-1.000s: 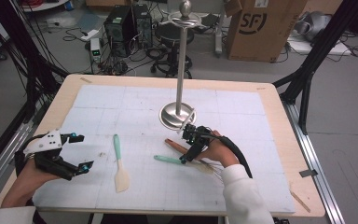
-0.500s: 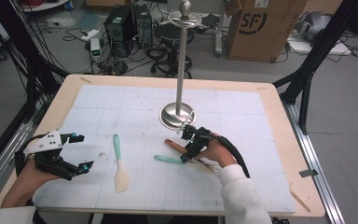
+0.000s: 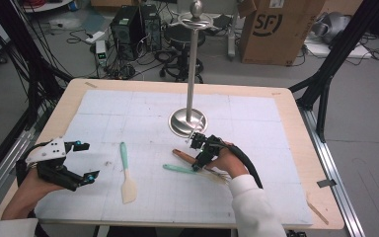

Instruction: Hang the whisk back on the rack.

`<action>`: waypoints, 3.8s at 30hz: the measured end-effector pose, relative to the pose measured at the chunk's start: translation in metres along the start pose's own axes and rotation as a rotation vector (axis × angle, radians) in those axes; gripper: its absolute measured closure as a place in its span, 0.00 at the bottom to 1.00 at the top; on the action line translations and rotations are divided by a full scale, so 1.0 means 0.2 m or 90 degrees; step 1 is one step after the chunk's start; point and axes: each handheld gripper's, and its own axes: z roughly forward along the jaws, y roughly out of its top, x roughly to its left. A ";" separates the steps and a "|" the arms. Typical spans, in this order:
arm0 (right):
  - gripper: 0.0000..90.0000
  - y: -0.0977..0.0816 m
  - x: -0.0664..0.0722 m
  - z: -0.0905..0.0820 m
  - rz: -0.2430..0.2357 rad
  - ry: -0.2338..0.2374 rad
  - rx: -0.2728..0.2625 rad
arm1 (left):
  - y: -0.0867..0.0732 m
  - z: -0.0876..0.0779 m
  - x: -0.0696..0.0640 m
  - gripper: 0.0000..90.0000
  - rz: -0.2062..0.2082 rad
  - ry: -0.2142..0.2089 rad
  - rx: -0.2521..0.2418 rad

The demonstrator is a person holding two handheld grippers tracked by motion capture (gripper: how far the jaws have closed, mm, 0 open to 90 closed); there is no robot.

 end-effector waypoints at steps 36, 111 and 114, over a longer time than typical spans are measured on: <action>0.76 -0.26 -0.02 -0.59 -0.025 -0.021 -0.286 | -0.01 -0.01 0.01 0.02 -0.005 0.005 0.003; 0.76 -0.14 -0.32 -1.46 0.020 -0.125 -0.495 | -0.01 0.03 0.02 0.02 -0.008 -0.016 0.018; 0.76 -0.13 -0.32 -1.46 0.020 -0.125 -0.497 | -0.01 0.03 0.02 0.02 -0.009 -0.016 0.015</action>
